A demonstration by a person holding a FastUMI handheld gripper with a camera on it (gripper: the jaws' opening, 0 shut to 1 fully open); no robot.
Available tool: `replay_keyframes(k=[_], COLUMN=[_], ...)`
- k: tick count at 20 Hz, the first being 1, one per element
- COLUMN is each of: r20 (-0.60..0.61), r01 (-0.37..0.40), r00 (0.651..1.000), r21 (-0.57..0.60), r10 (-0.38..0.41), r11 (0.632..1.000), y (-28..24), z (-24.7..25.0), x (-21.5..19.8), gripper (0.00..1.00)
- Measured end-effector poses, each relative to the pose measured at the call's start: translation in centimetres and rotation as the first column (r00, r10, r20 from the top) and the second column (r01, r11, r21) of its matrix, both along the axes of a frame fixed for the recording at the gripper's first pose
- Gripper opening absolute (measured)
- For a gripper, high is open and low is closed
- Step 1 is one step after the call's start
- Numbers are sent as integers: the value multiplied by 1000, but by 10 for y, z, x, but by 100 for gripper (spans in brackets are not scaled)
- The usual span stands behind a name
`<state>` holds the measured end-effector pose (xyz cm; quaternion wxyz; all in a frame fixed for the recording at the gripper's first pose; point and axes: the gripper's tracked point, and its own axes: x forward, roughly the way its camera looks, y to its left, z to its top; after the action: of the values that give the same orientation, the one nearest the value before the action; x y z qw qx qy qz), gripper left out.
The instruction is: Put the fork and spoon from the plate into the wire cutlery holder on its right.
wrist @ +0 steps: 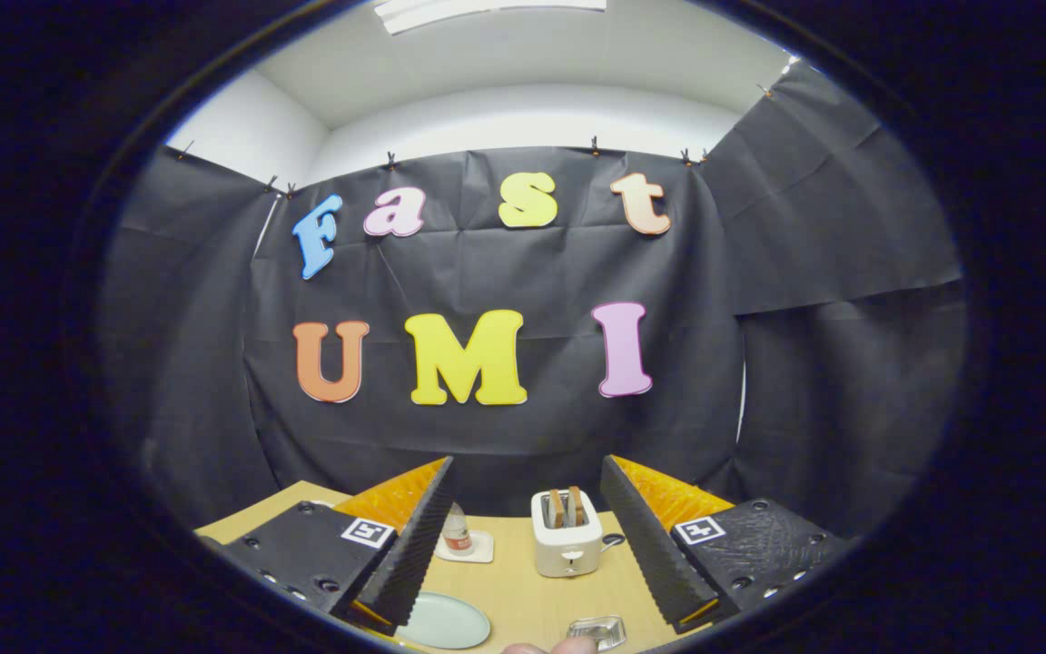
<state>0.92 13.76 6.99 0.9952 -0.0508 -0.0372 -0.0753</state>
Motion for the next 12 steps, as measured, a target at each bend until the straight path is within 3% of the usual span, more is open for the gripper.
replay_keyframes(k=[12], r20=[69], r01=[17], r00=[998], r21=[1], r10=[-17], r11=[1000], y=[30], z=[13], x=[-5], gripper=[96])
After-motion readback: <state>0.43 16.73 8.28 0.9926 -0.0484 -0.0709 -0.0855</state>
